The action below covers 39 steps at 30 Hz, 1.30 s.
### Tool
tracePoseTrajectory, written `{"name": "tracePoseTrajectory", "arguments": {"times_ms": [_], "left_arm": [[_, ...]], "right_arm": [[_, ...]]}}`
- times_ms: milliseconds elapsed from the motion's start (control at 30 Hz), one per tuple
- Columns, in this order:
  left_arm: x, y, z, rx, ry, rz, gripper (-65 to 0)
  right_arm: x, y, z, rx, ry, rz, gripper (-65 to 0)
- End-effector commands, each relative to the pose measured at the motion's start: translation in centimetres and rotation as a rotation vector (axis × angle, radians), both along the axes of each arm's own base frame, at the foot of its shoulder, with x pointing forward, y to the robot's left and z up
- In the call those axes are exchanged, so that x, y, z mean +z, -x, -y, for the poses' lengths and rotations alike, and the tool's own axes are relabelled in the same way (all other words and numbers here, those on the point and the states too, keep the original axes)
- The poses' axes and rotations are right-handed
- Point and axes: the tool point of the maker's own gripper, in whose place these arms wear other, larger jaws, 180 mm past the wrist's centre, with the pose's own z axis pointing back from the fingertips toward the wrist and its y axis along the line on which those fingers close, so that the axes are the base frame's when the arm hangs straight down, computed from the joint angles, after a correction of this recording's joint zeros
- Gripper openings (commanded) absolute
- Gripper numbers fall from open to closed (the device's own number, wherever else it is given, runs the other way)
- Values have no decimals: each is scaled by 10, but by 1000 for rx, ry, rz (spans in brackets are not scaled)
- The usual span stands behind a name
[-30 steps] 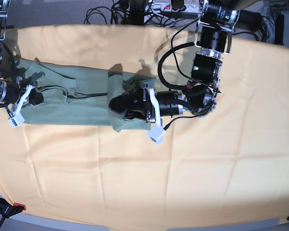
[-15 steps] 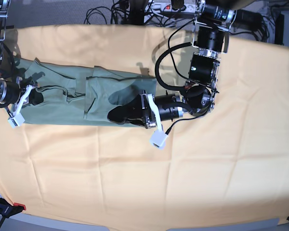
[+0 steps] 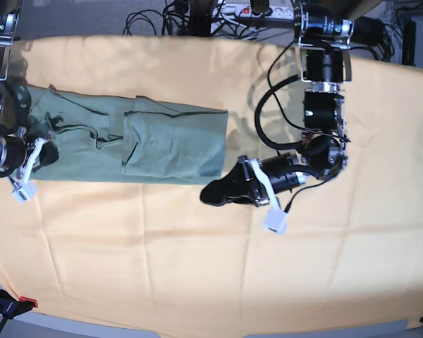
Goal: Fold the T-shirt properly
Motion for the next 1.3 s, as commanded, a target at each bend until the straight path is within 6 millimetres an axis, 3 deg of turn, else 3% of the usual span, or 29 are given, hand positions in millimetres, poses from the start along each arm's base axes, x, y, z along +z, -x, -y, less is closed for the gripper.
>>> {"name": "tracePoseTrajectory", "arguments": {"times_ms": [0,133,200,467,533,700,967,1133,1267], "left_arm": [[29,-11,-3,3,44,77,-650],[41,-23,-23,15,-12,125,-650],[44,-27,-32,23,-39,140,-650],[42,-34,-70,59,-144,156,-650],[40,-35,-84,71,-182,156,-650],[42,-36,-126,108,-276,161,-650],[45,-35,-167,143,-379,161,-650],[52,-34,-175,149,-377,168,-650],[51,-34,-175,148,-375,165,-650]], "right_arm": [[29,-17,14,-21,10,83,-650],[55,-26,28,-82,-41,153,-650],[59,-22,36,-108,-47,147,-650],[66,5,62,-188,-104,82,-357],[63,13,69,-202,-92,66,-314],[50,37,86,-292,-100,18,-305],[42,74,119,-474,-141,18,-279],[23,92,115,-528,-192,3,-272],[17,90,98,-514,-261,15,-272]]}}
